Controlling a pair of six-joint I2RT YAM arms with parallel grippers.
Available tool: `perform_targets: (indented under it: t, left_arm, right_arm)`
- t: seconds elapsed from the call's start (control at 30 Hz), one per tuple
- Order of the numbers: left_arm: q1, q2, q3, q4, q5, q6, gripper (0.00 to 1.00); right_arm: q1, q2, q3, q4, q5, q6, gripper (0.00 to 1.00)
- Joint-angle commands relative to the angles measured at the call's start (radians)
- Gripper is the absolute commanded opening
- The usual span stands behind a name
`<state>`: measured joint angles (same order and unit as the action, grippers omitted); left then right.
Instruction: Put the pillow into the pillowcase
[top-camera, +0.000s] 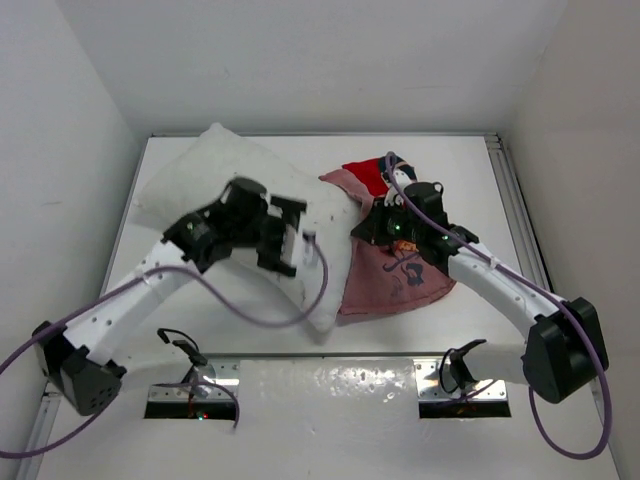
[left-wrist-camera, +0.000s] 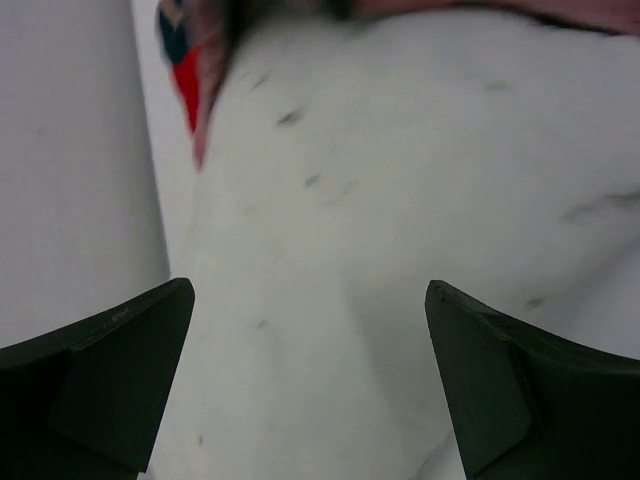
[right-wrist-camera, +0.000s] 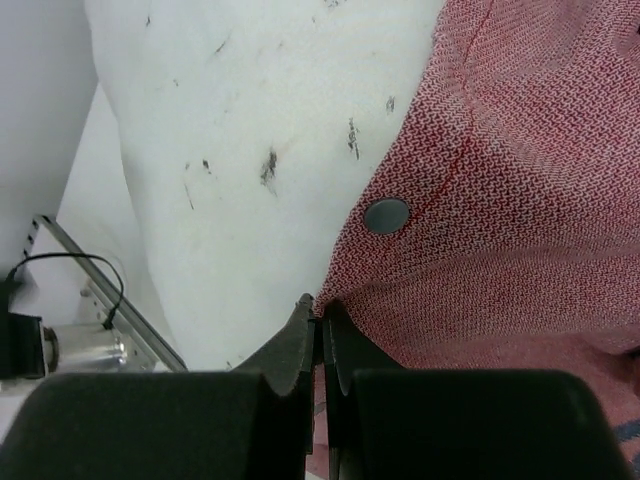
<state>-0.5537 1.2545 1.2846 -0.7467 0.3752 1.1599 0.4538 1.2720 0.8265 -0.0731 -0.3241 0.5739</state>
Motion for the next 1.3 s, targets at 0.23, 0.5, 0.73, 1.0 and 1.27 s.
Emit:
perform_targets:
  t: [0.23,0.5,0.73,1.0,1.27]
  left_arm:
    - [-0.282,-0.083,-0.602,0.522,-0.201,0.274,1.0]
    - [-0.336,0.051,-0.653,0.988,-0.367,0.039,0.05]
    - [-0.216,0.146,-0.323,0.815,-0.528,-0.359,0.0]
    - [-0.27,0.2,-0.133,0.705,-0.417,-0.591,0.0]
    - [-0.281,0.233,-0.203,0.671,-0.133,-0.738,0.01]
  right_arm:
    - [0.019,-0.052,-0.087,0.16,0.059,0.13,0.0]
    - [0.054,-0.103,-0.119,0.078,0.089,0.106,0.0]
    - [0.098,-0.187,-0.026,-0.192,0.076,-0.112,0.0]
    - [0.164,-0.158,0.085,0.032,-0.038,0.047,0.0]
    - [0.066,-0.224,-0.092,0.406,0.063,0.461,0.0]
